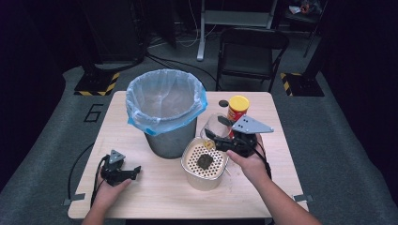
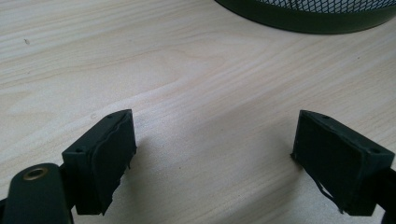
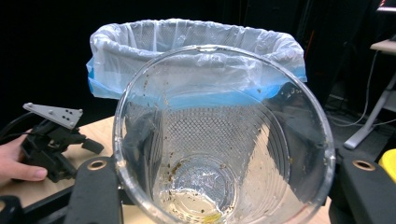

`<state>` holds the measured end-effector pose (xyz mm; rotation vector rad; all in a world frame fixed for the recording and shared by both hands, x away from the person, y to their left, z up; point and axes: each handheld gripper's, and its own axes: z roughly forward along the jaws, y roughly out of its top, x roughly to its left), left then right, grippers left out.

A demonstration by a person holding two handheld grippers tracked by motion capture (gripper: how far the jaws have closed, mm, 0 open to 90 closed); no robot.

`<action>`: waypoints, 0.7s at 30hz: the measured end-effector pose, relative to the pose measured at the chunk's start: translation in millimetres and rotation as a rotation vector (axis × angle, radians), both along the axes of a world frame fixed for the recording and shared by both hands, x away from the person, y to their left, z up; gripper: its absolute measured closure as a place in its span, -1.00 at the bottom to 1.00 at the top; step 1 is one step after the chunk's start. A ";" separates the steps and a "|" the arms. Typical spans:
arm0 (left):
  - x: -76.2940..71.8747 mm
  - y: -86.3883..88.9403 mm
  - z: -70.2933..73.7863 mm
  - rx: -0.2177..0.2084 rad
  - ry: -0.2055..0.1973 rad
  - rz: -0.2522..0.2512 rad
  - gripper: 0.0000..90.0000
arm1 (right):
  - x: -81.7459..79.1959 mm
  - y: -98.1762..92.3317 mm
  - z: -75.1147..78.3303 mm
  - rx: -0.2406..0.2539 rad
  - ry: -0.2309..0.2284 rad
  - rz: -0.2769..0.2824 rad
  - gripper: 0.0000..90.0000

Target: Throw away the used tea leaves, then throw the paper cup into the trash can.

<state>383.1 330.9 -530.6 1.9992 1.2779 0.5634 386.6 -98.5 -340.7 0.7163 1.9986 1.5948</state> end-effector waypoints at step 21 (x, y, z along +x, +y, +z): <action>-0.2 -0.2 0.0 -0.002 0.001 0.001 -0.71 | 16.9 4.5 83.4 -0.009 0.029 0.024 -0.22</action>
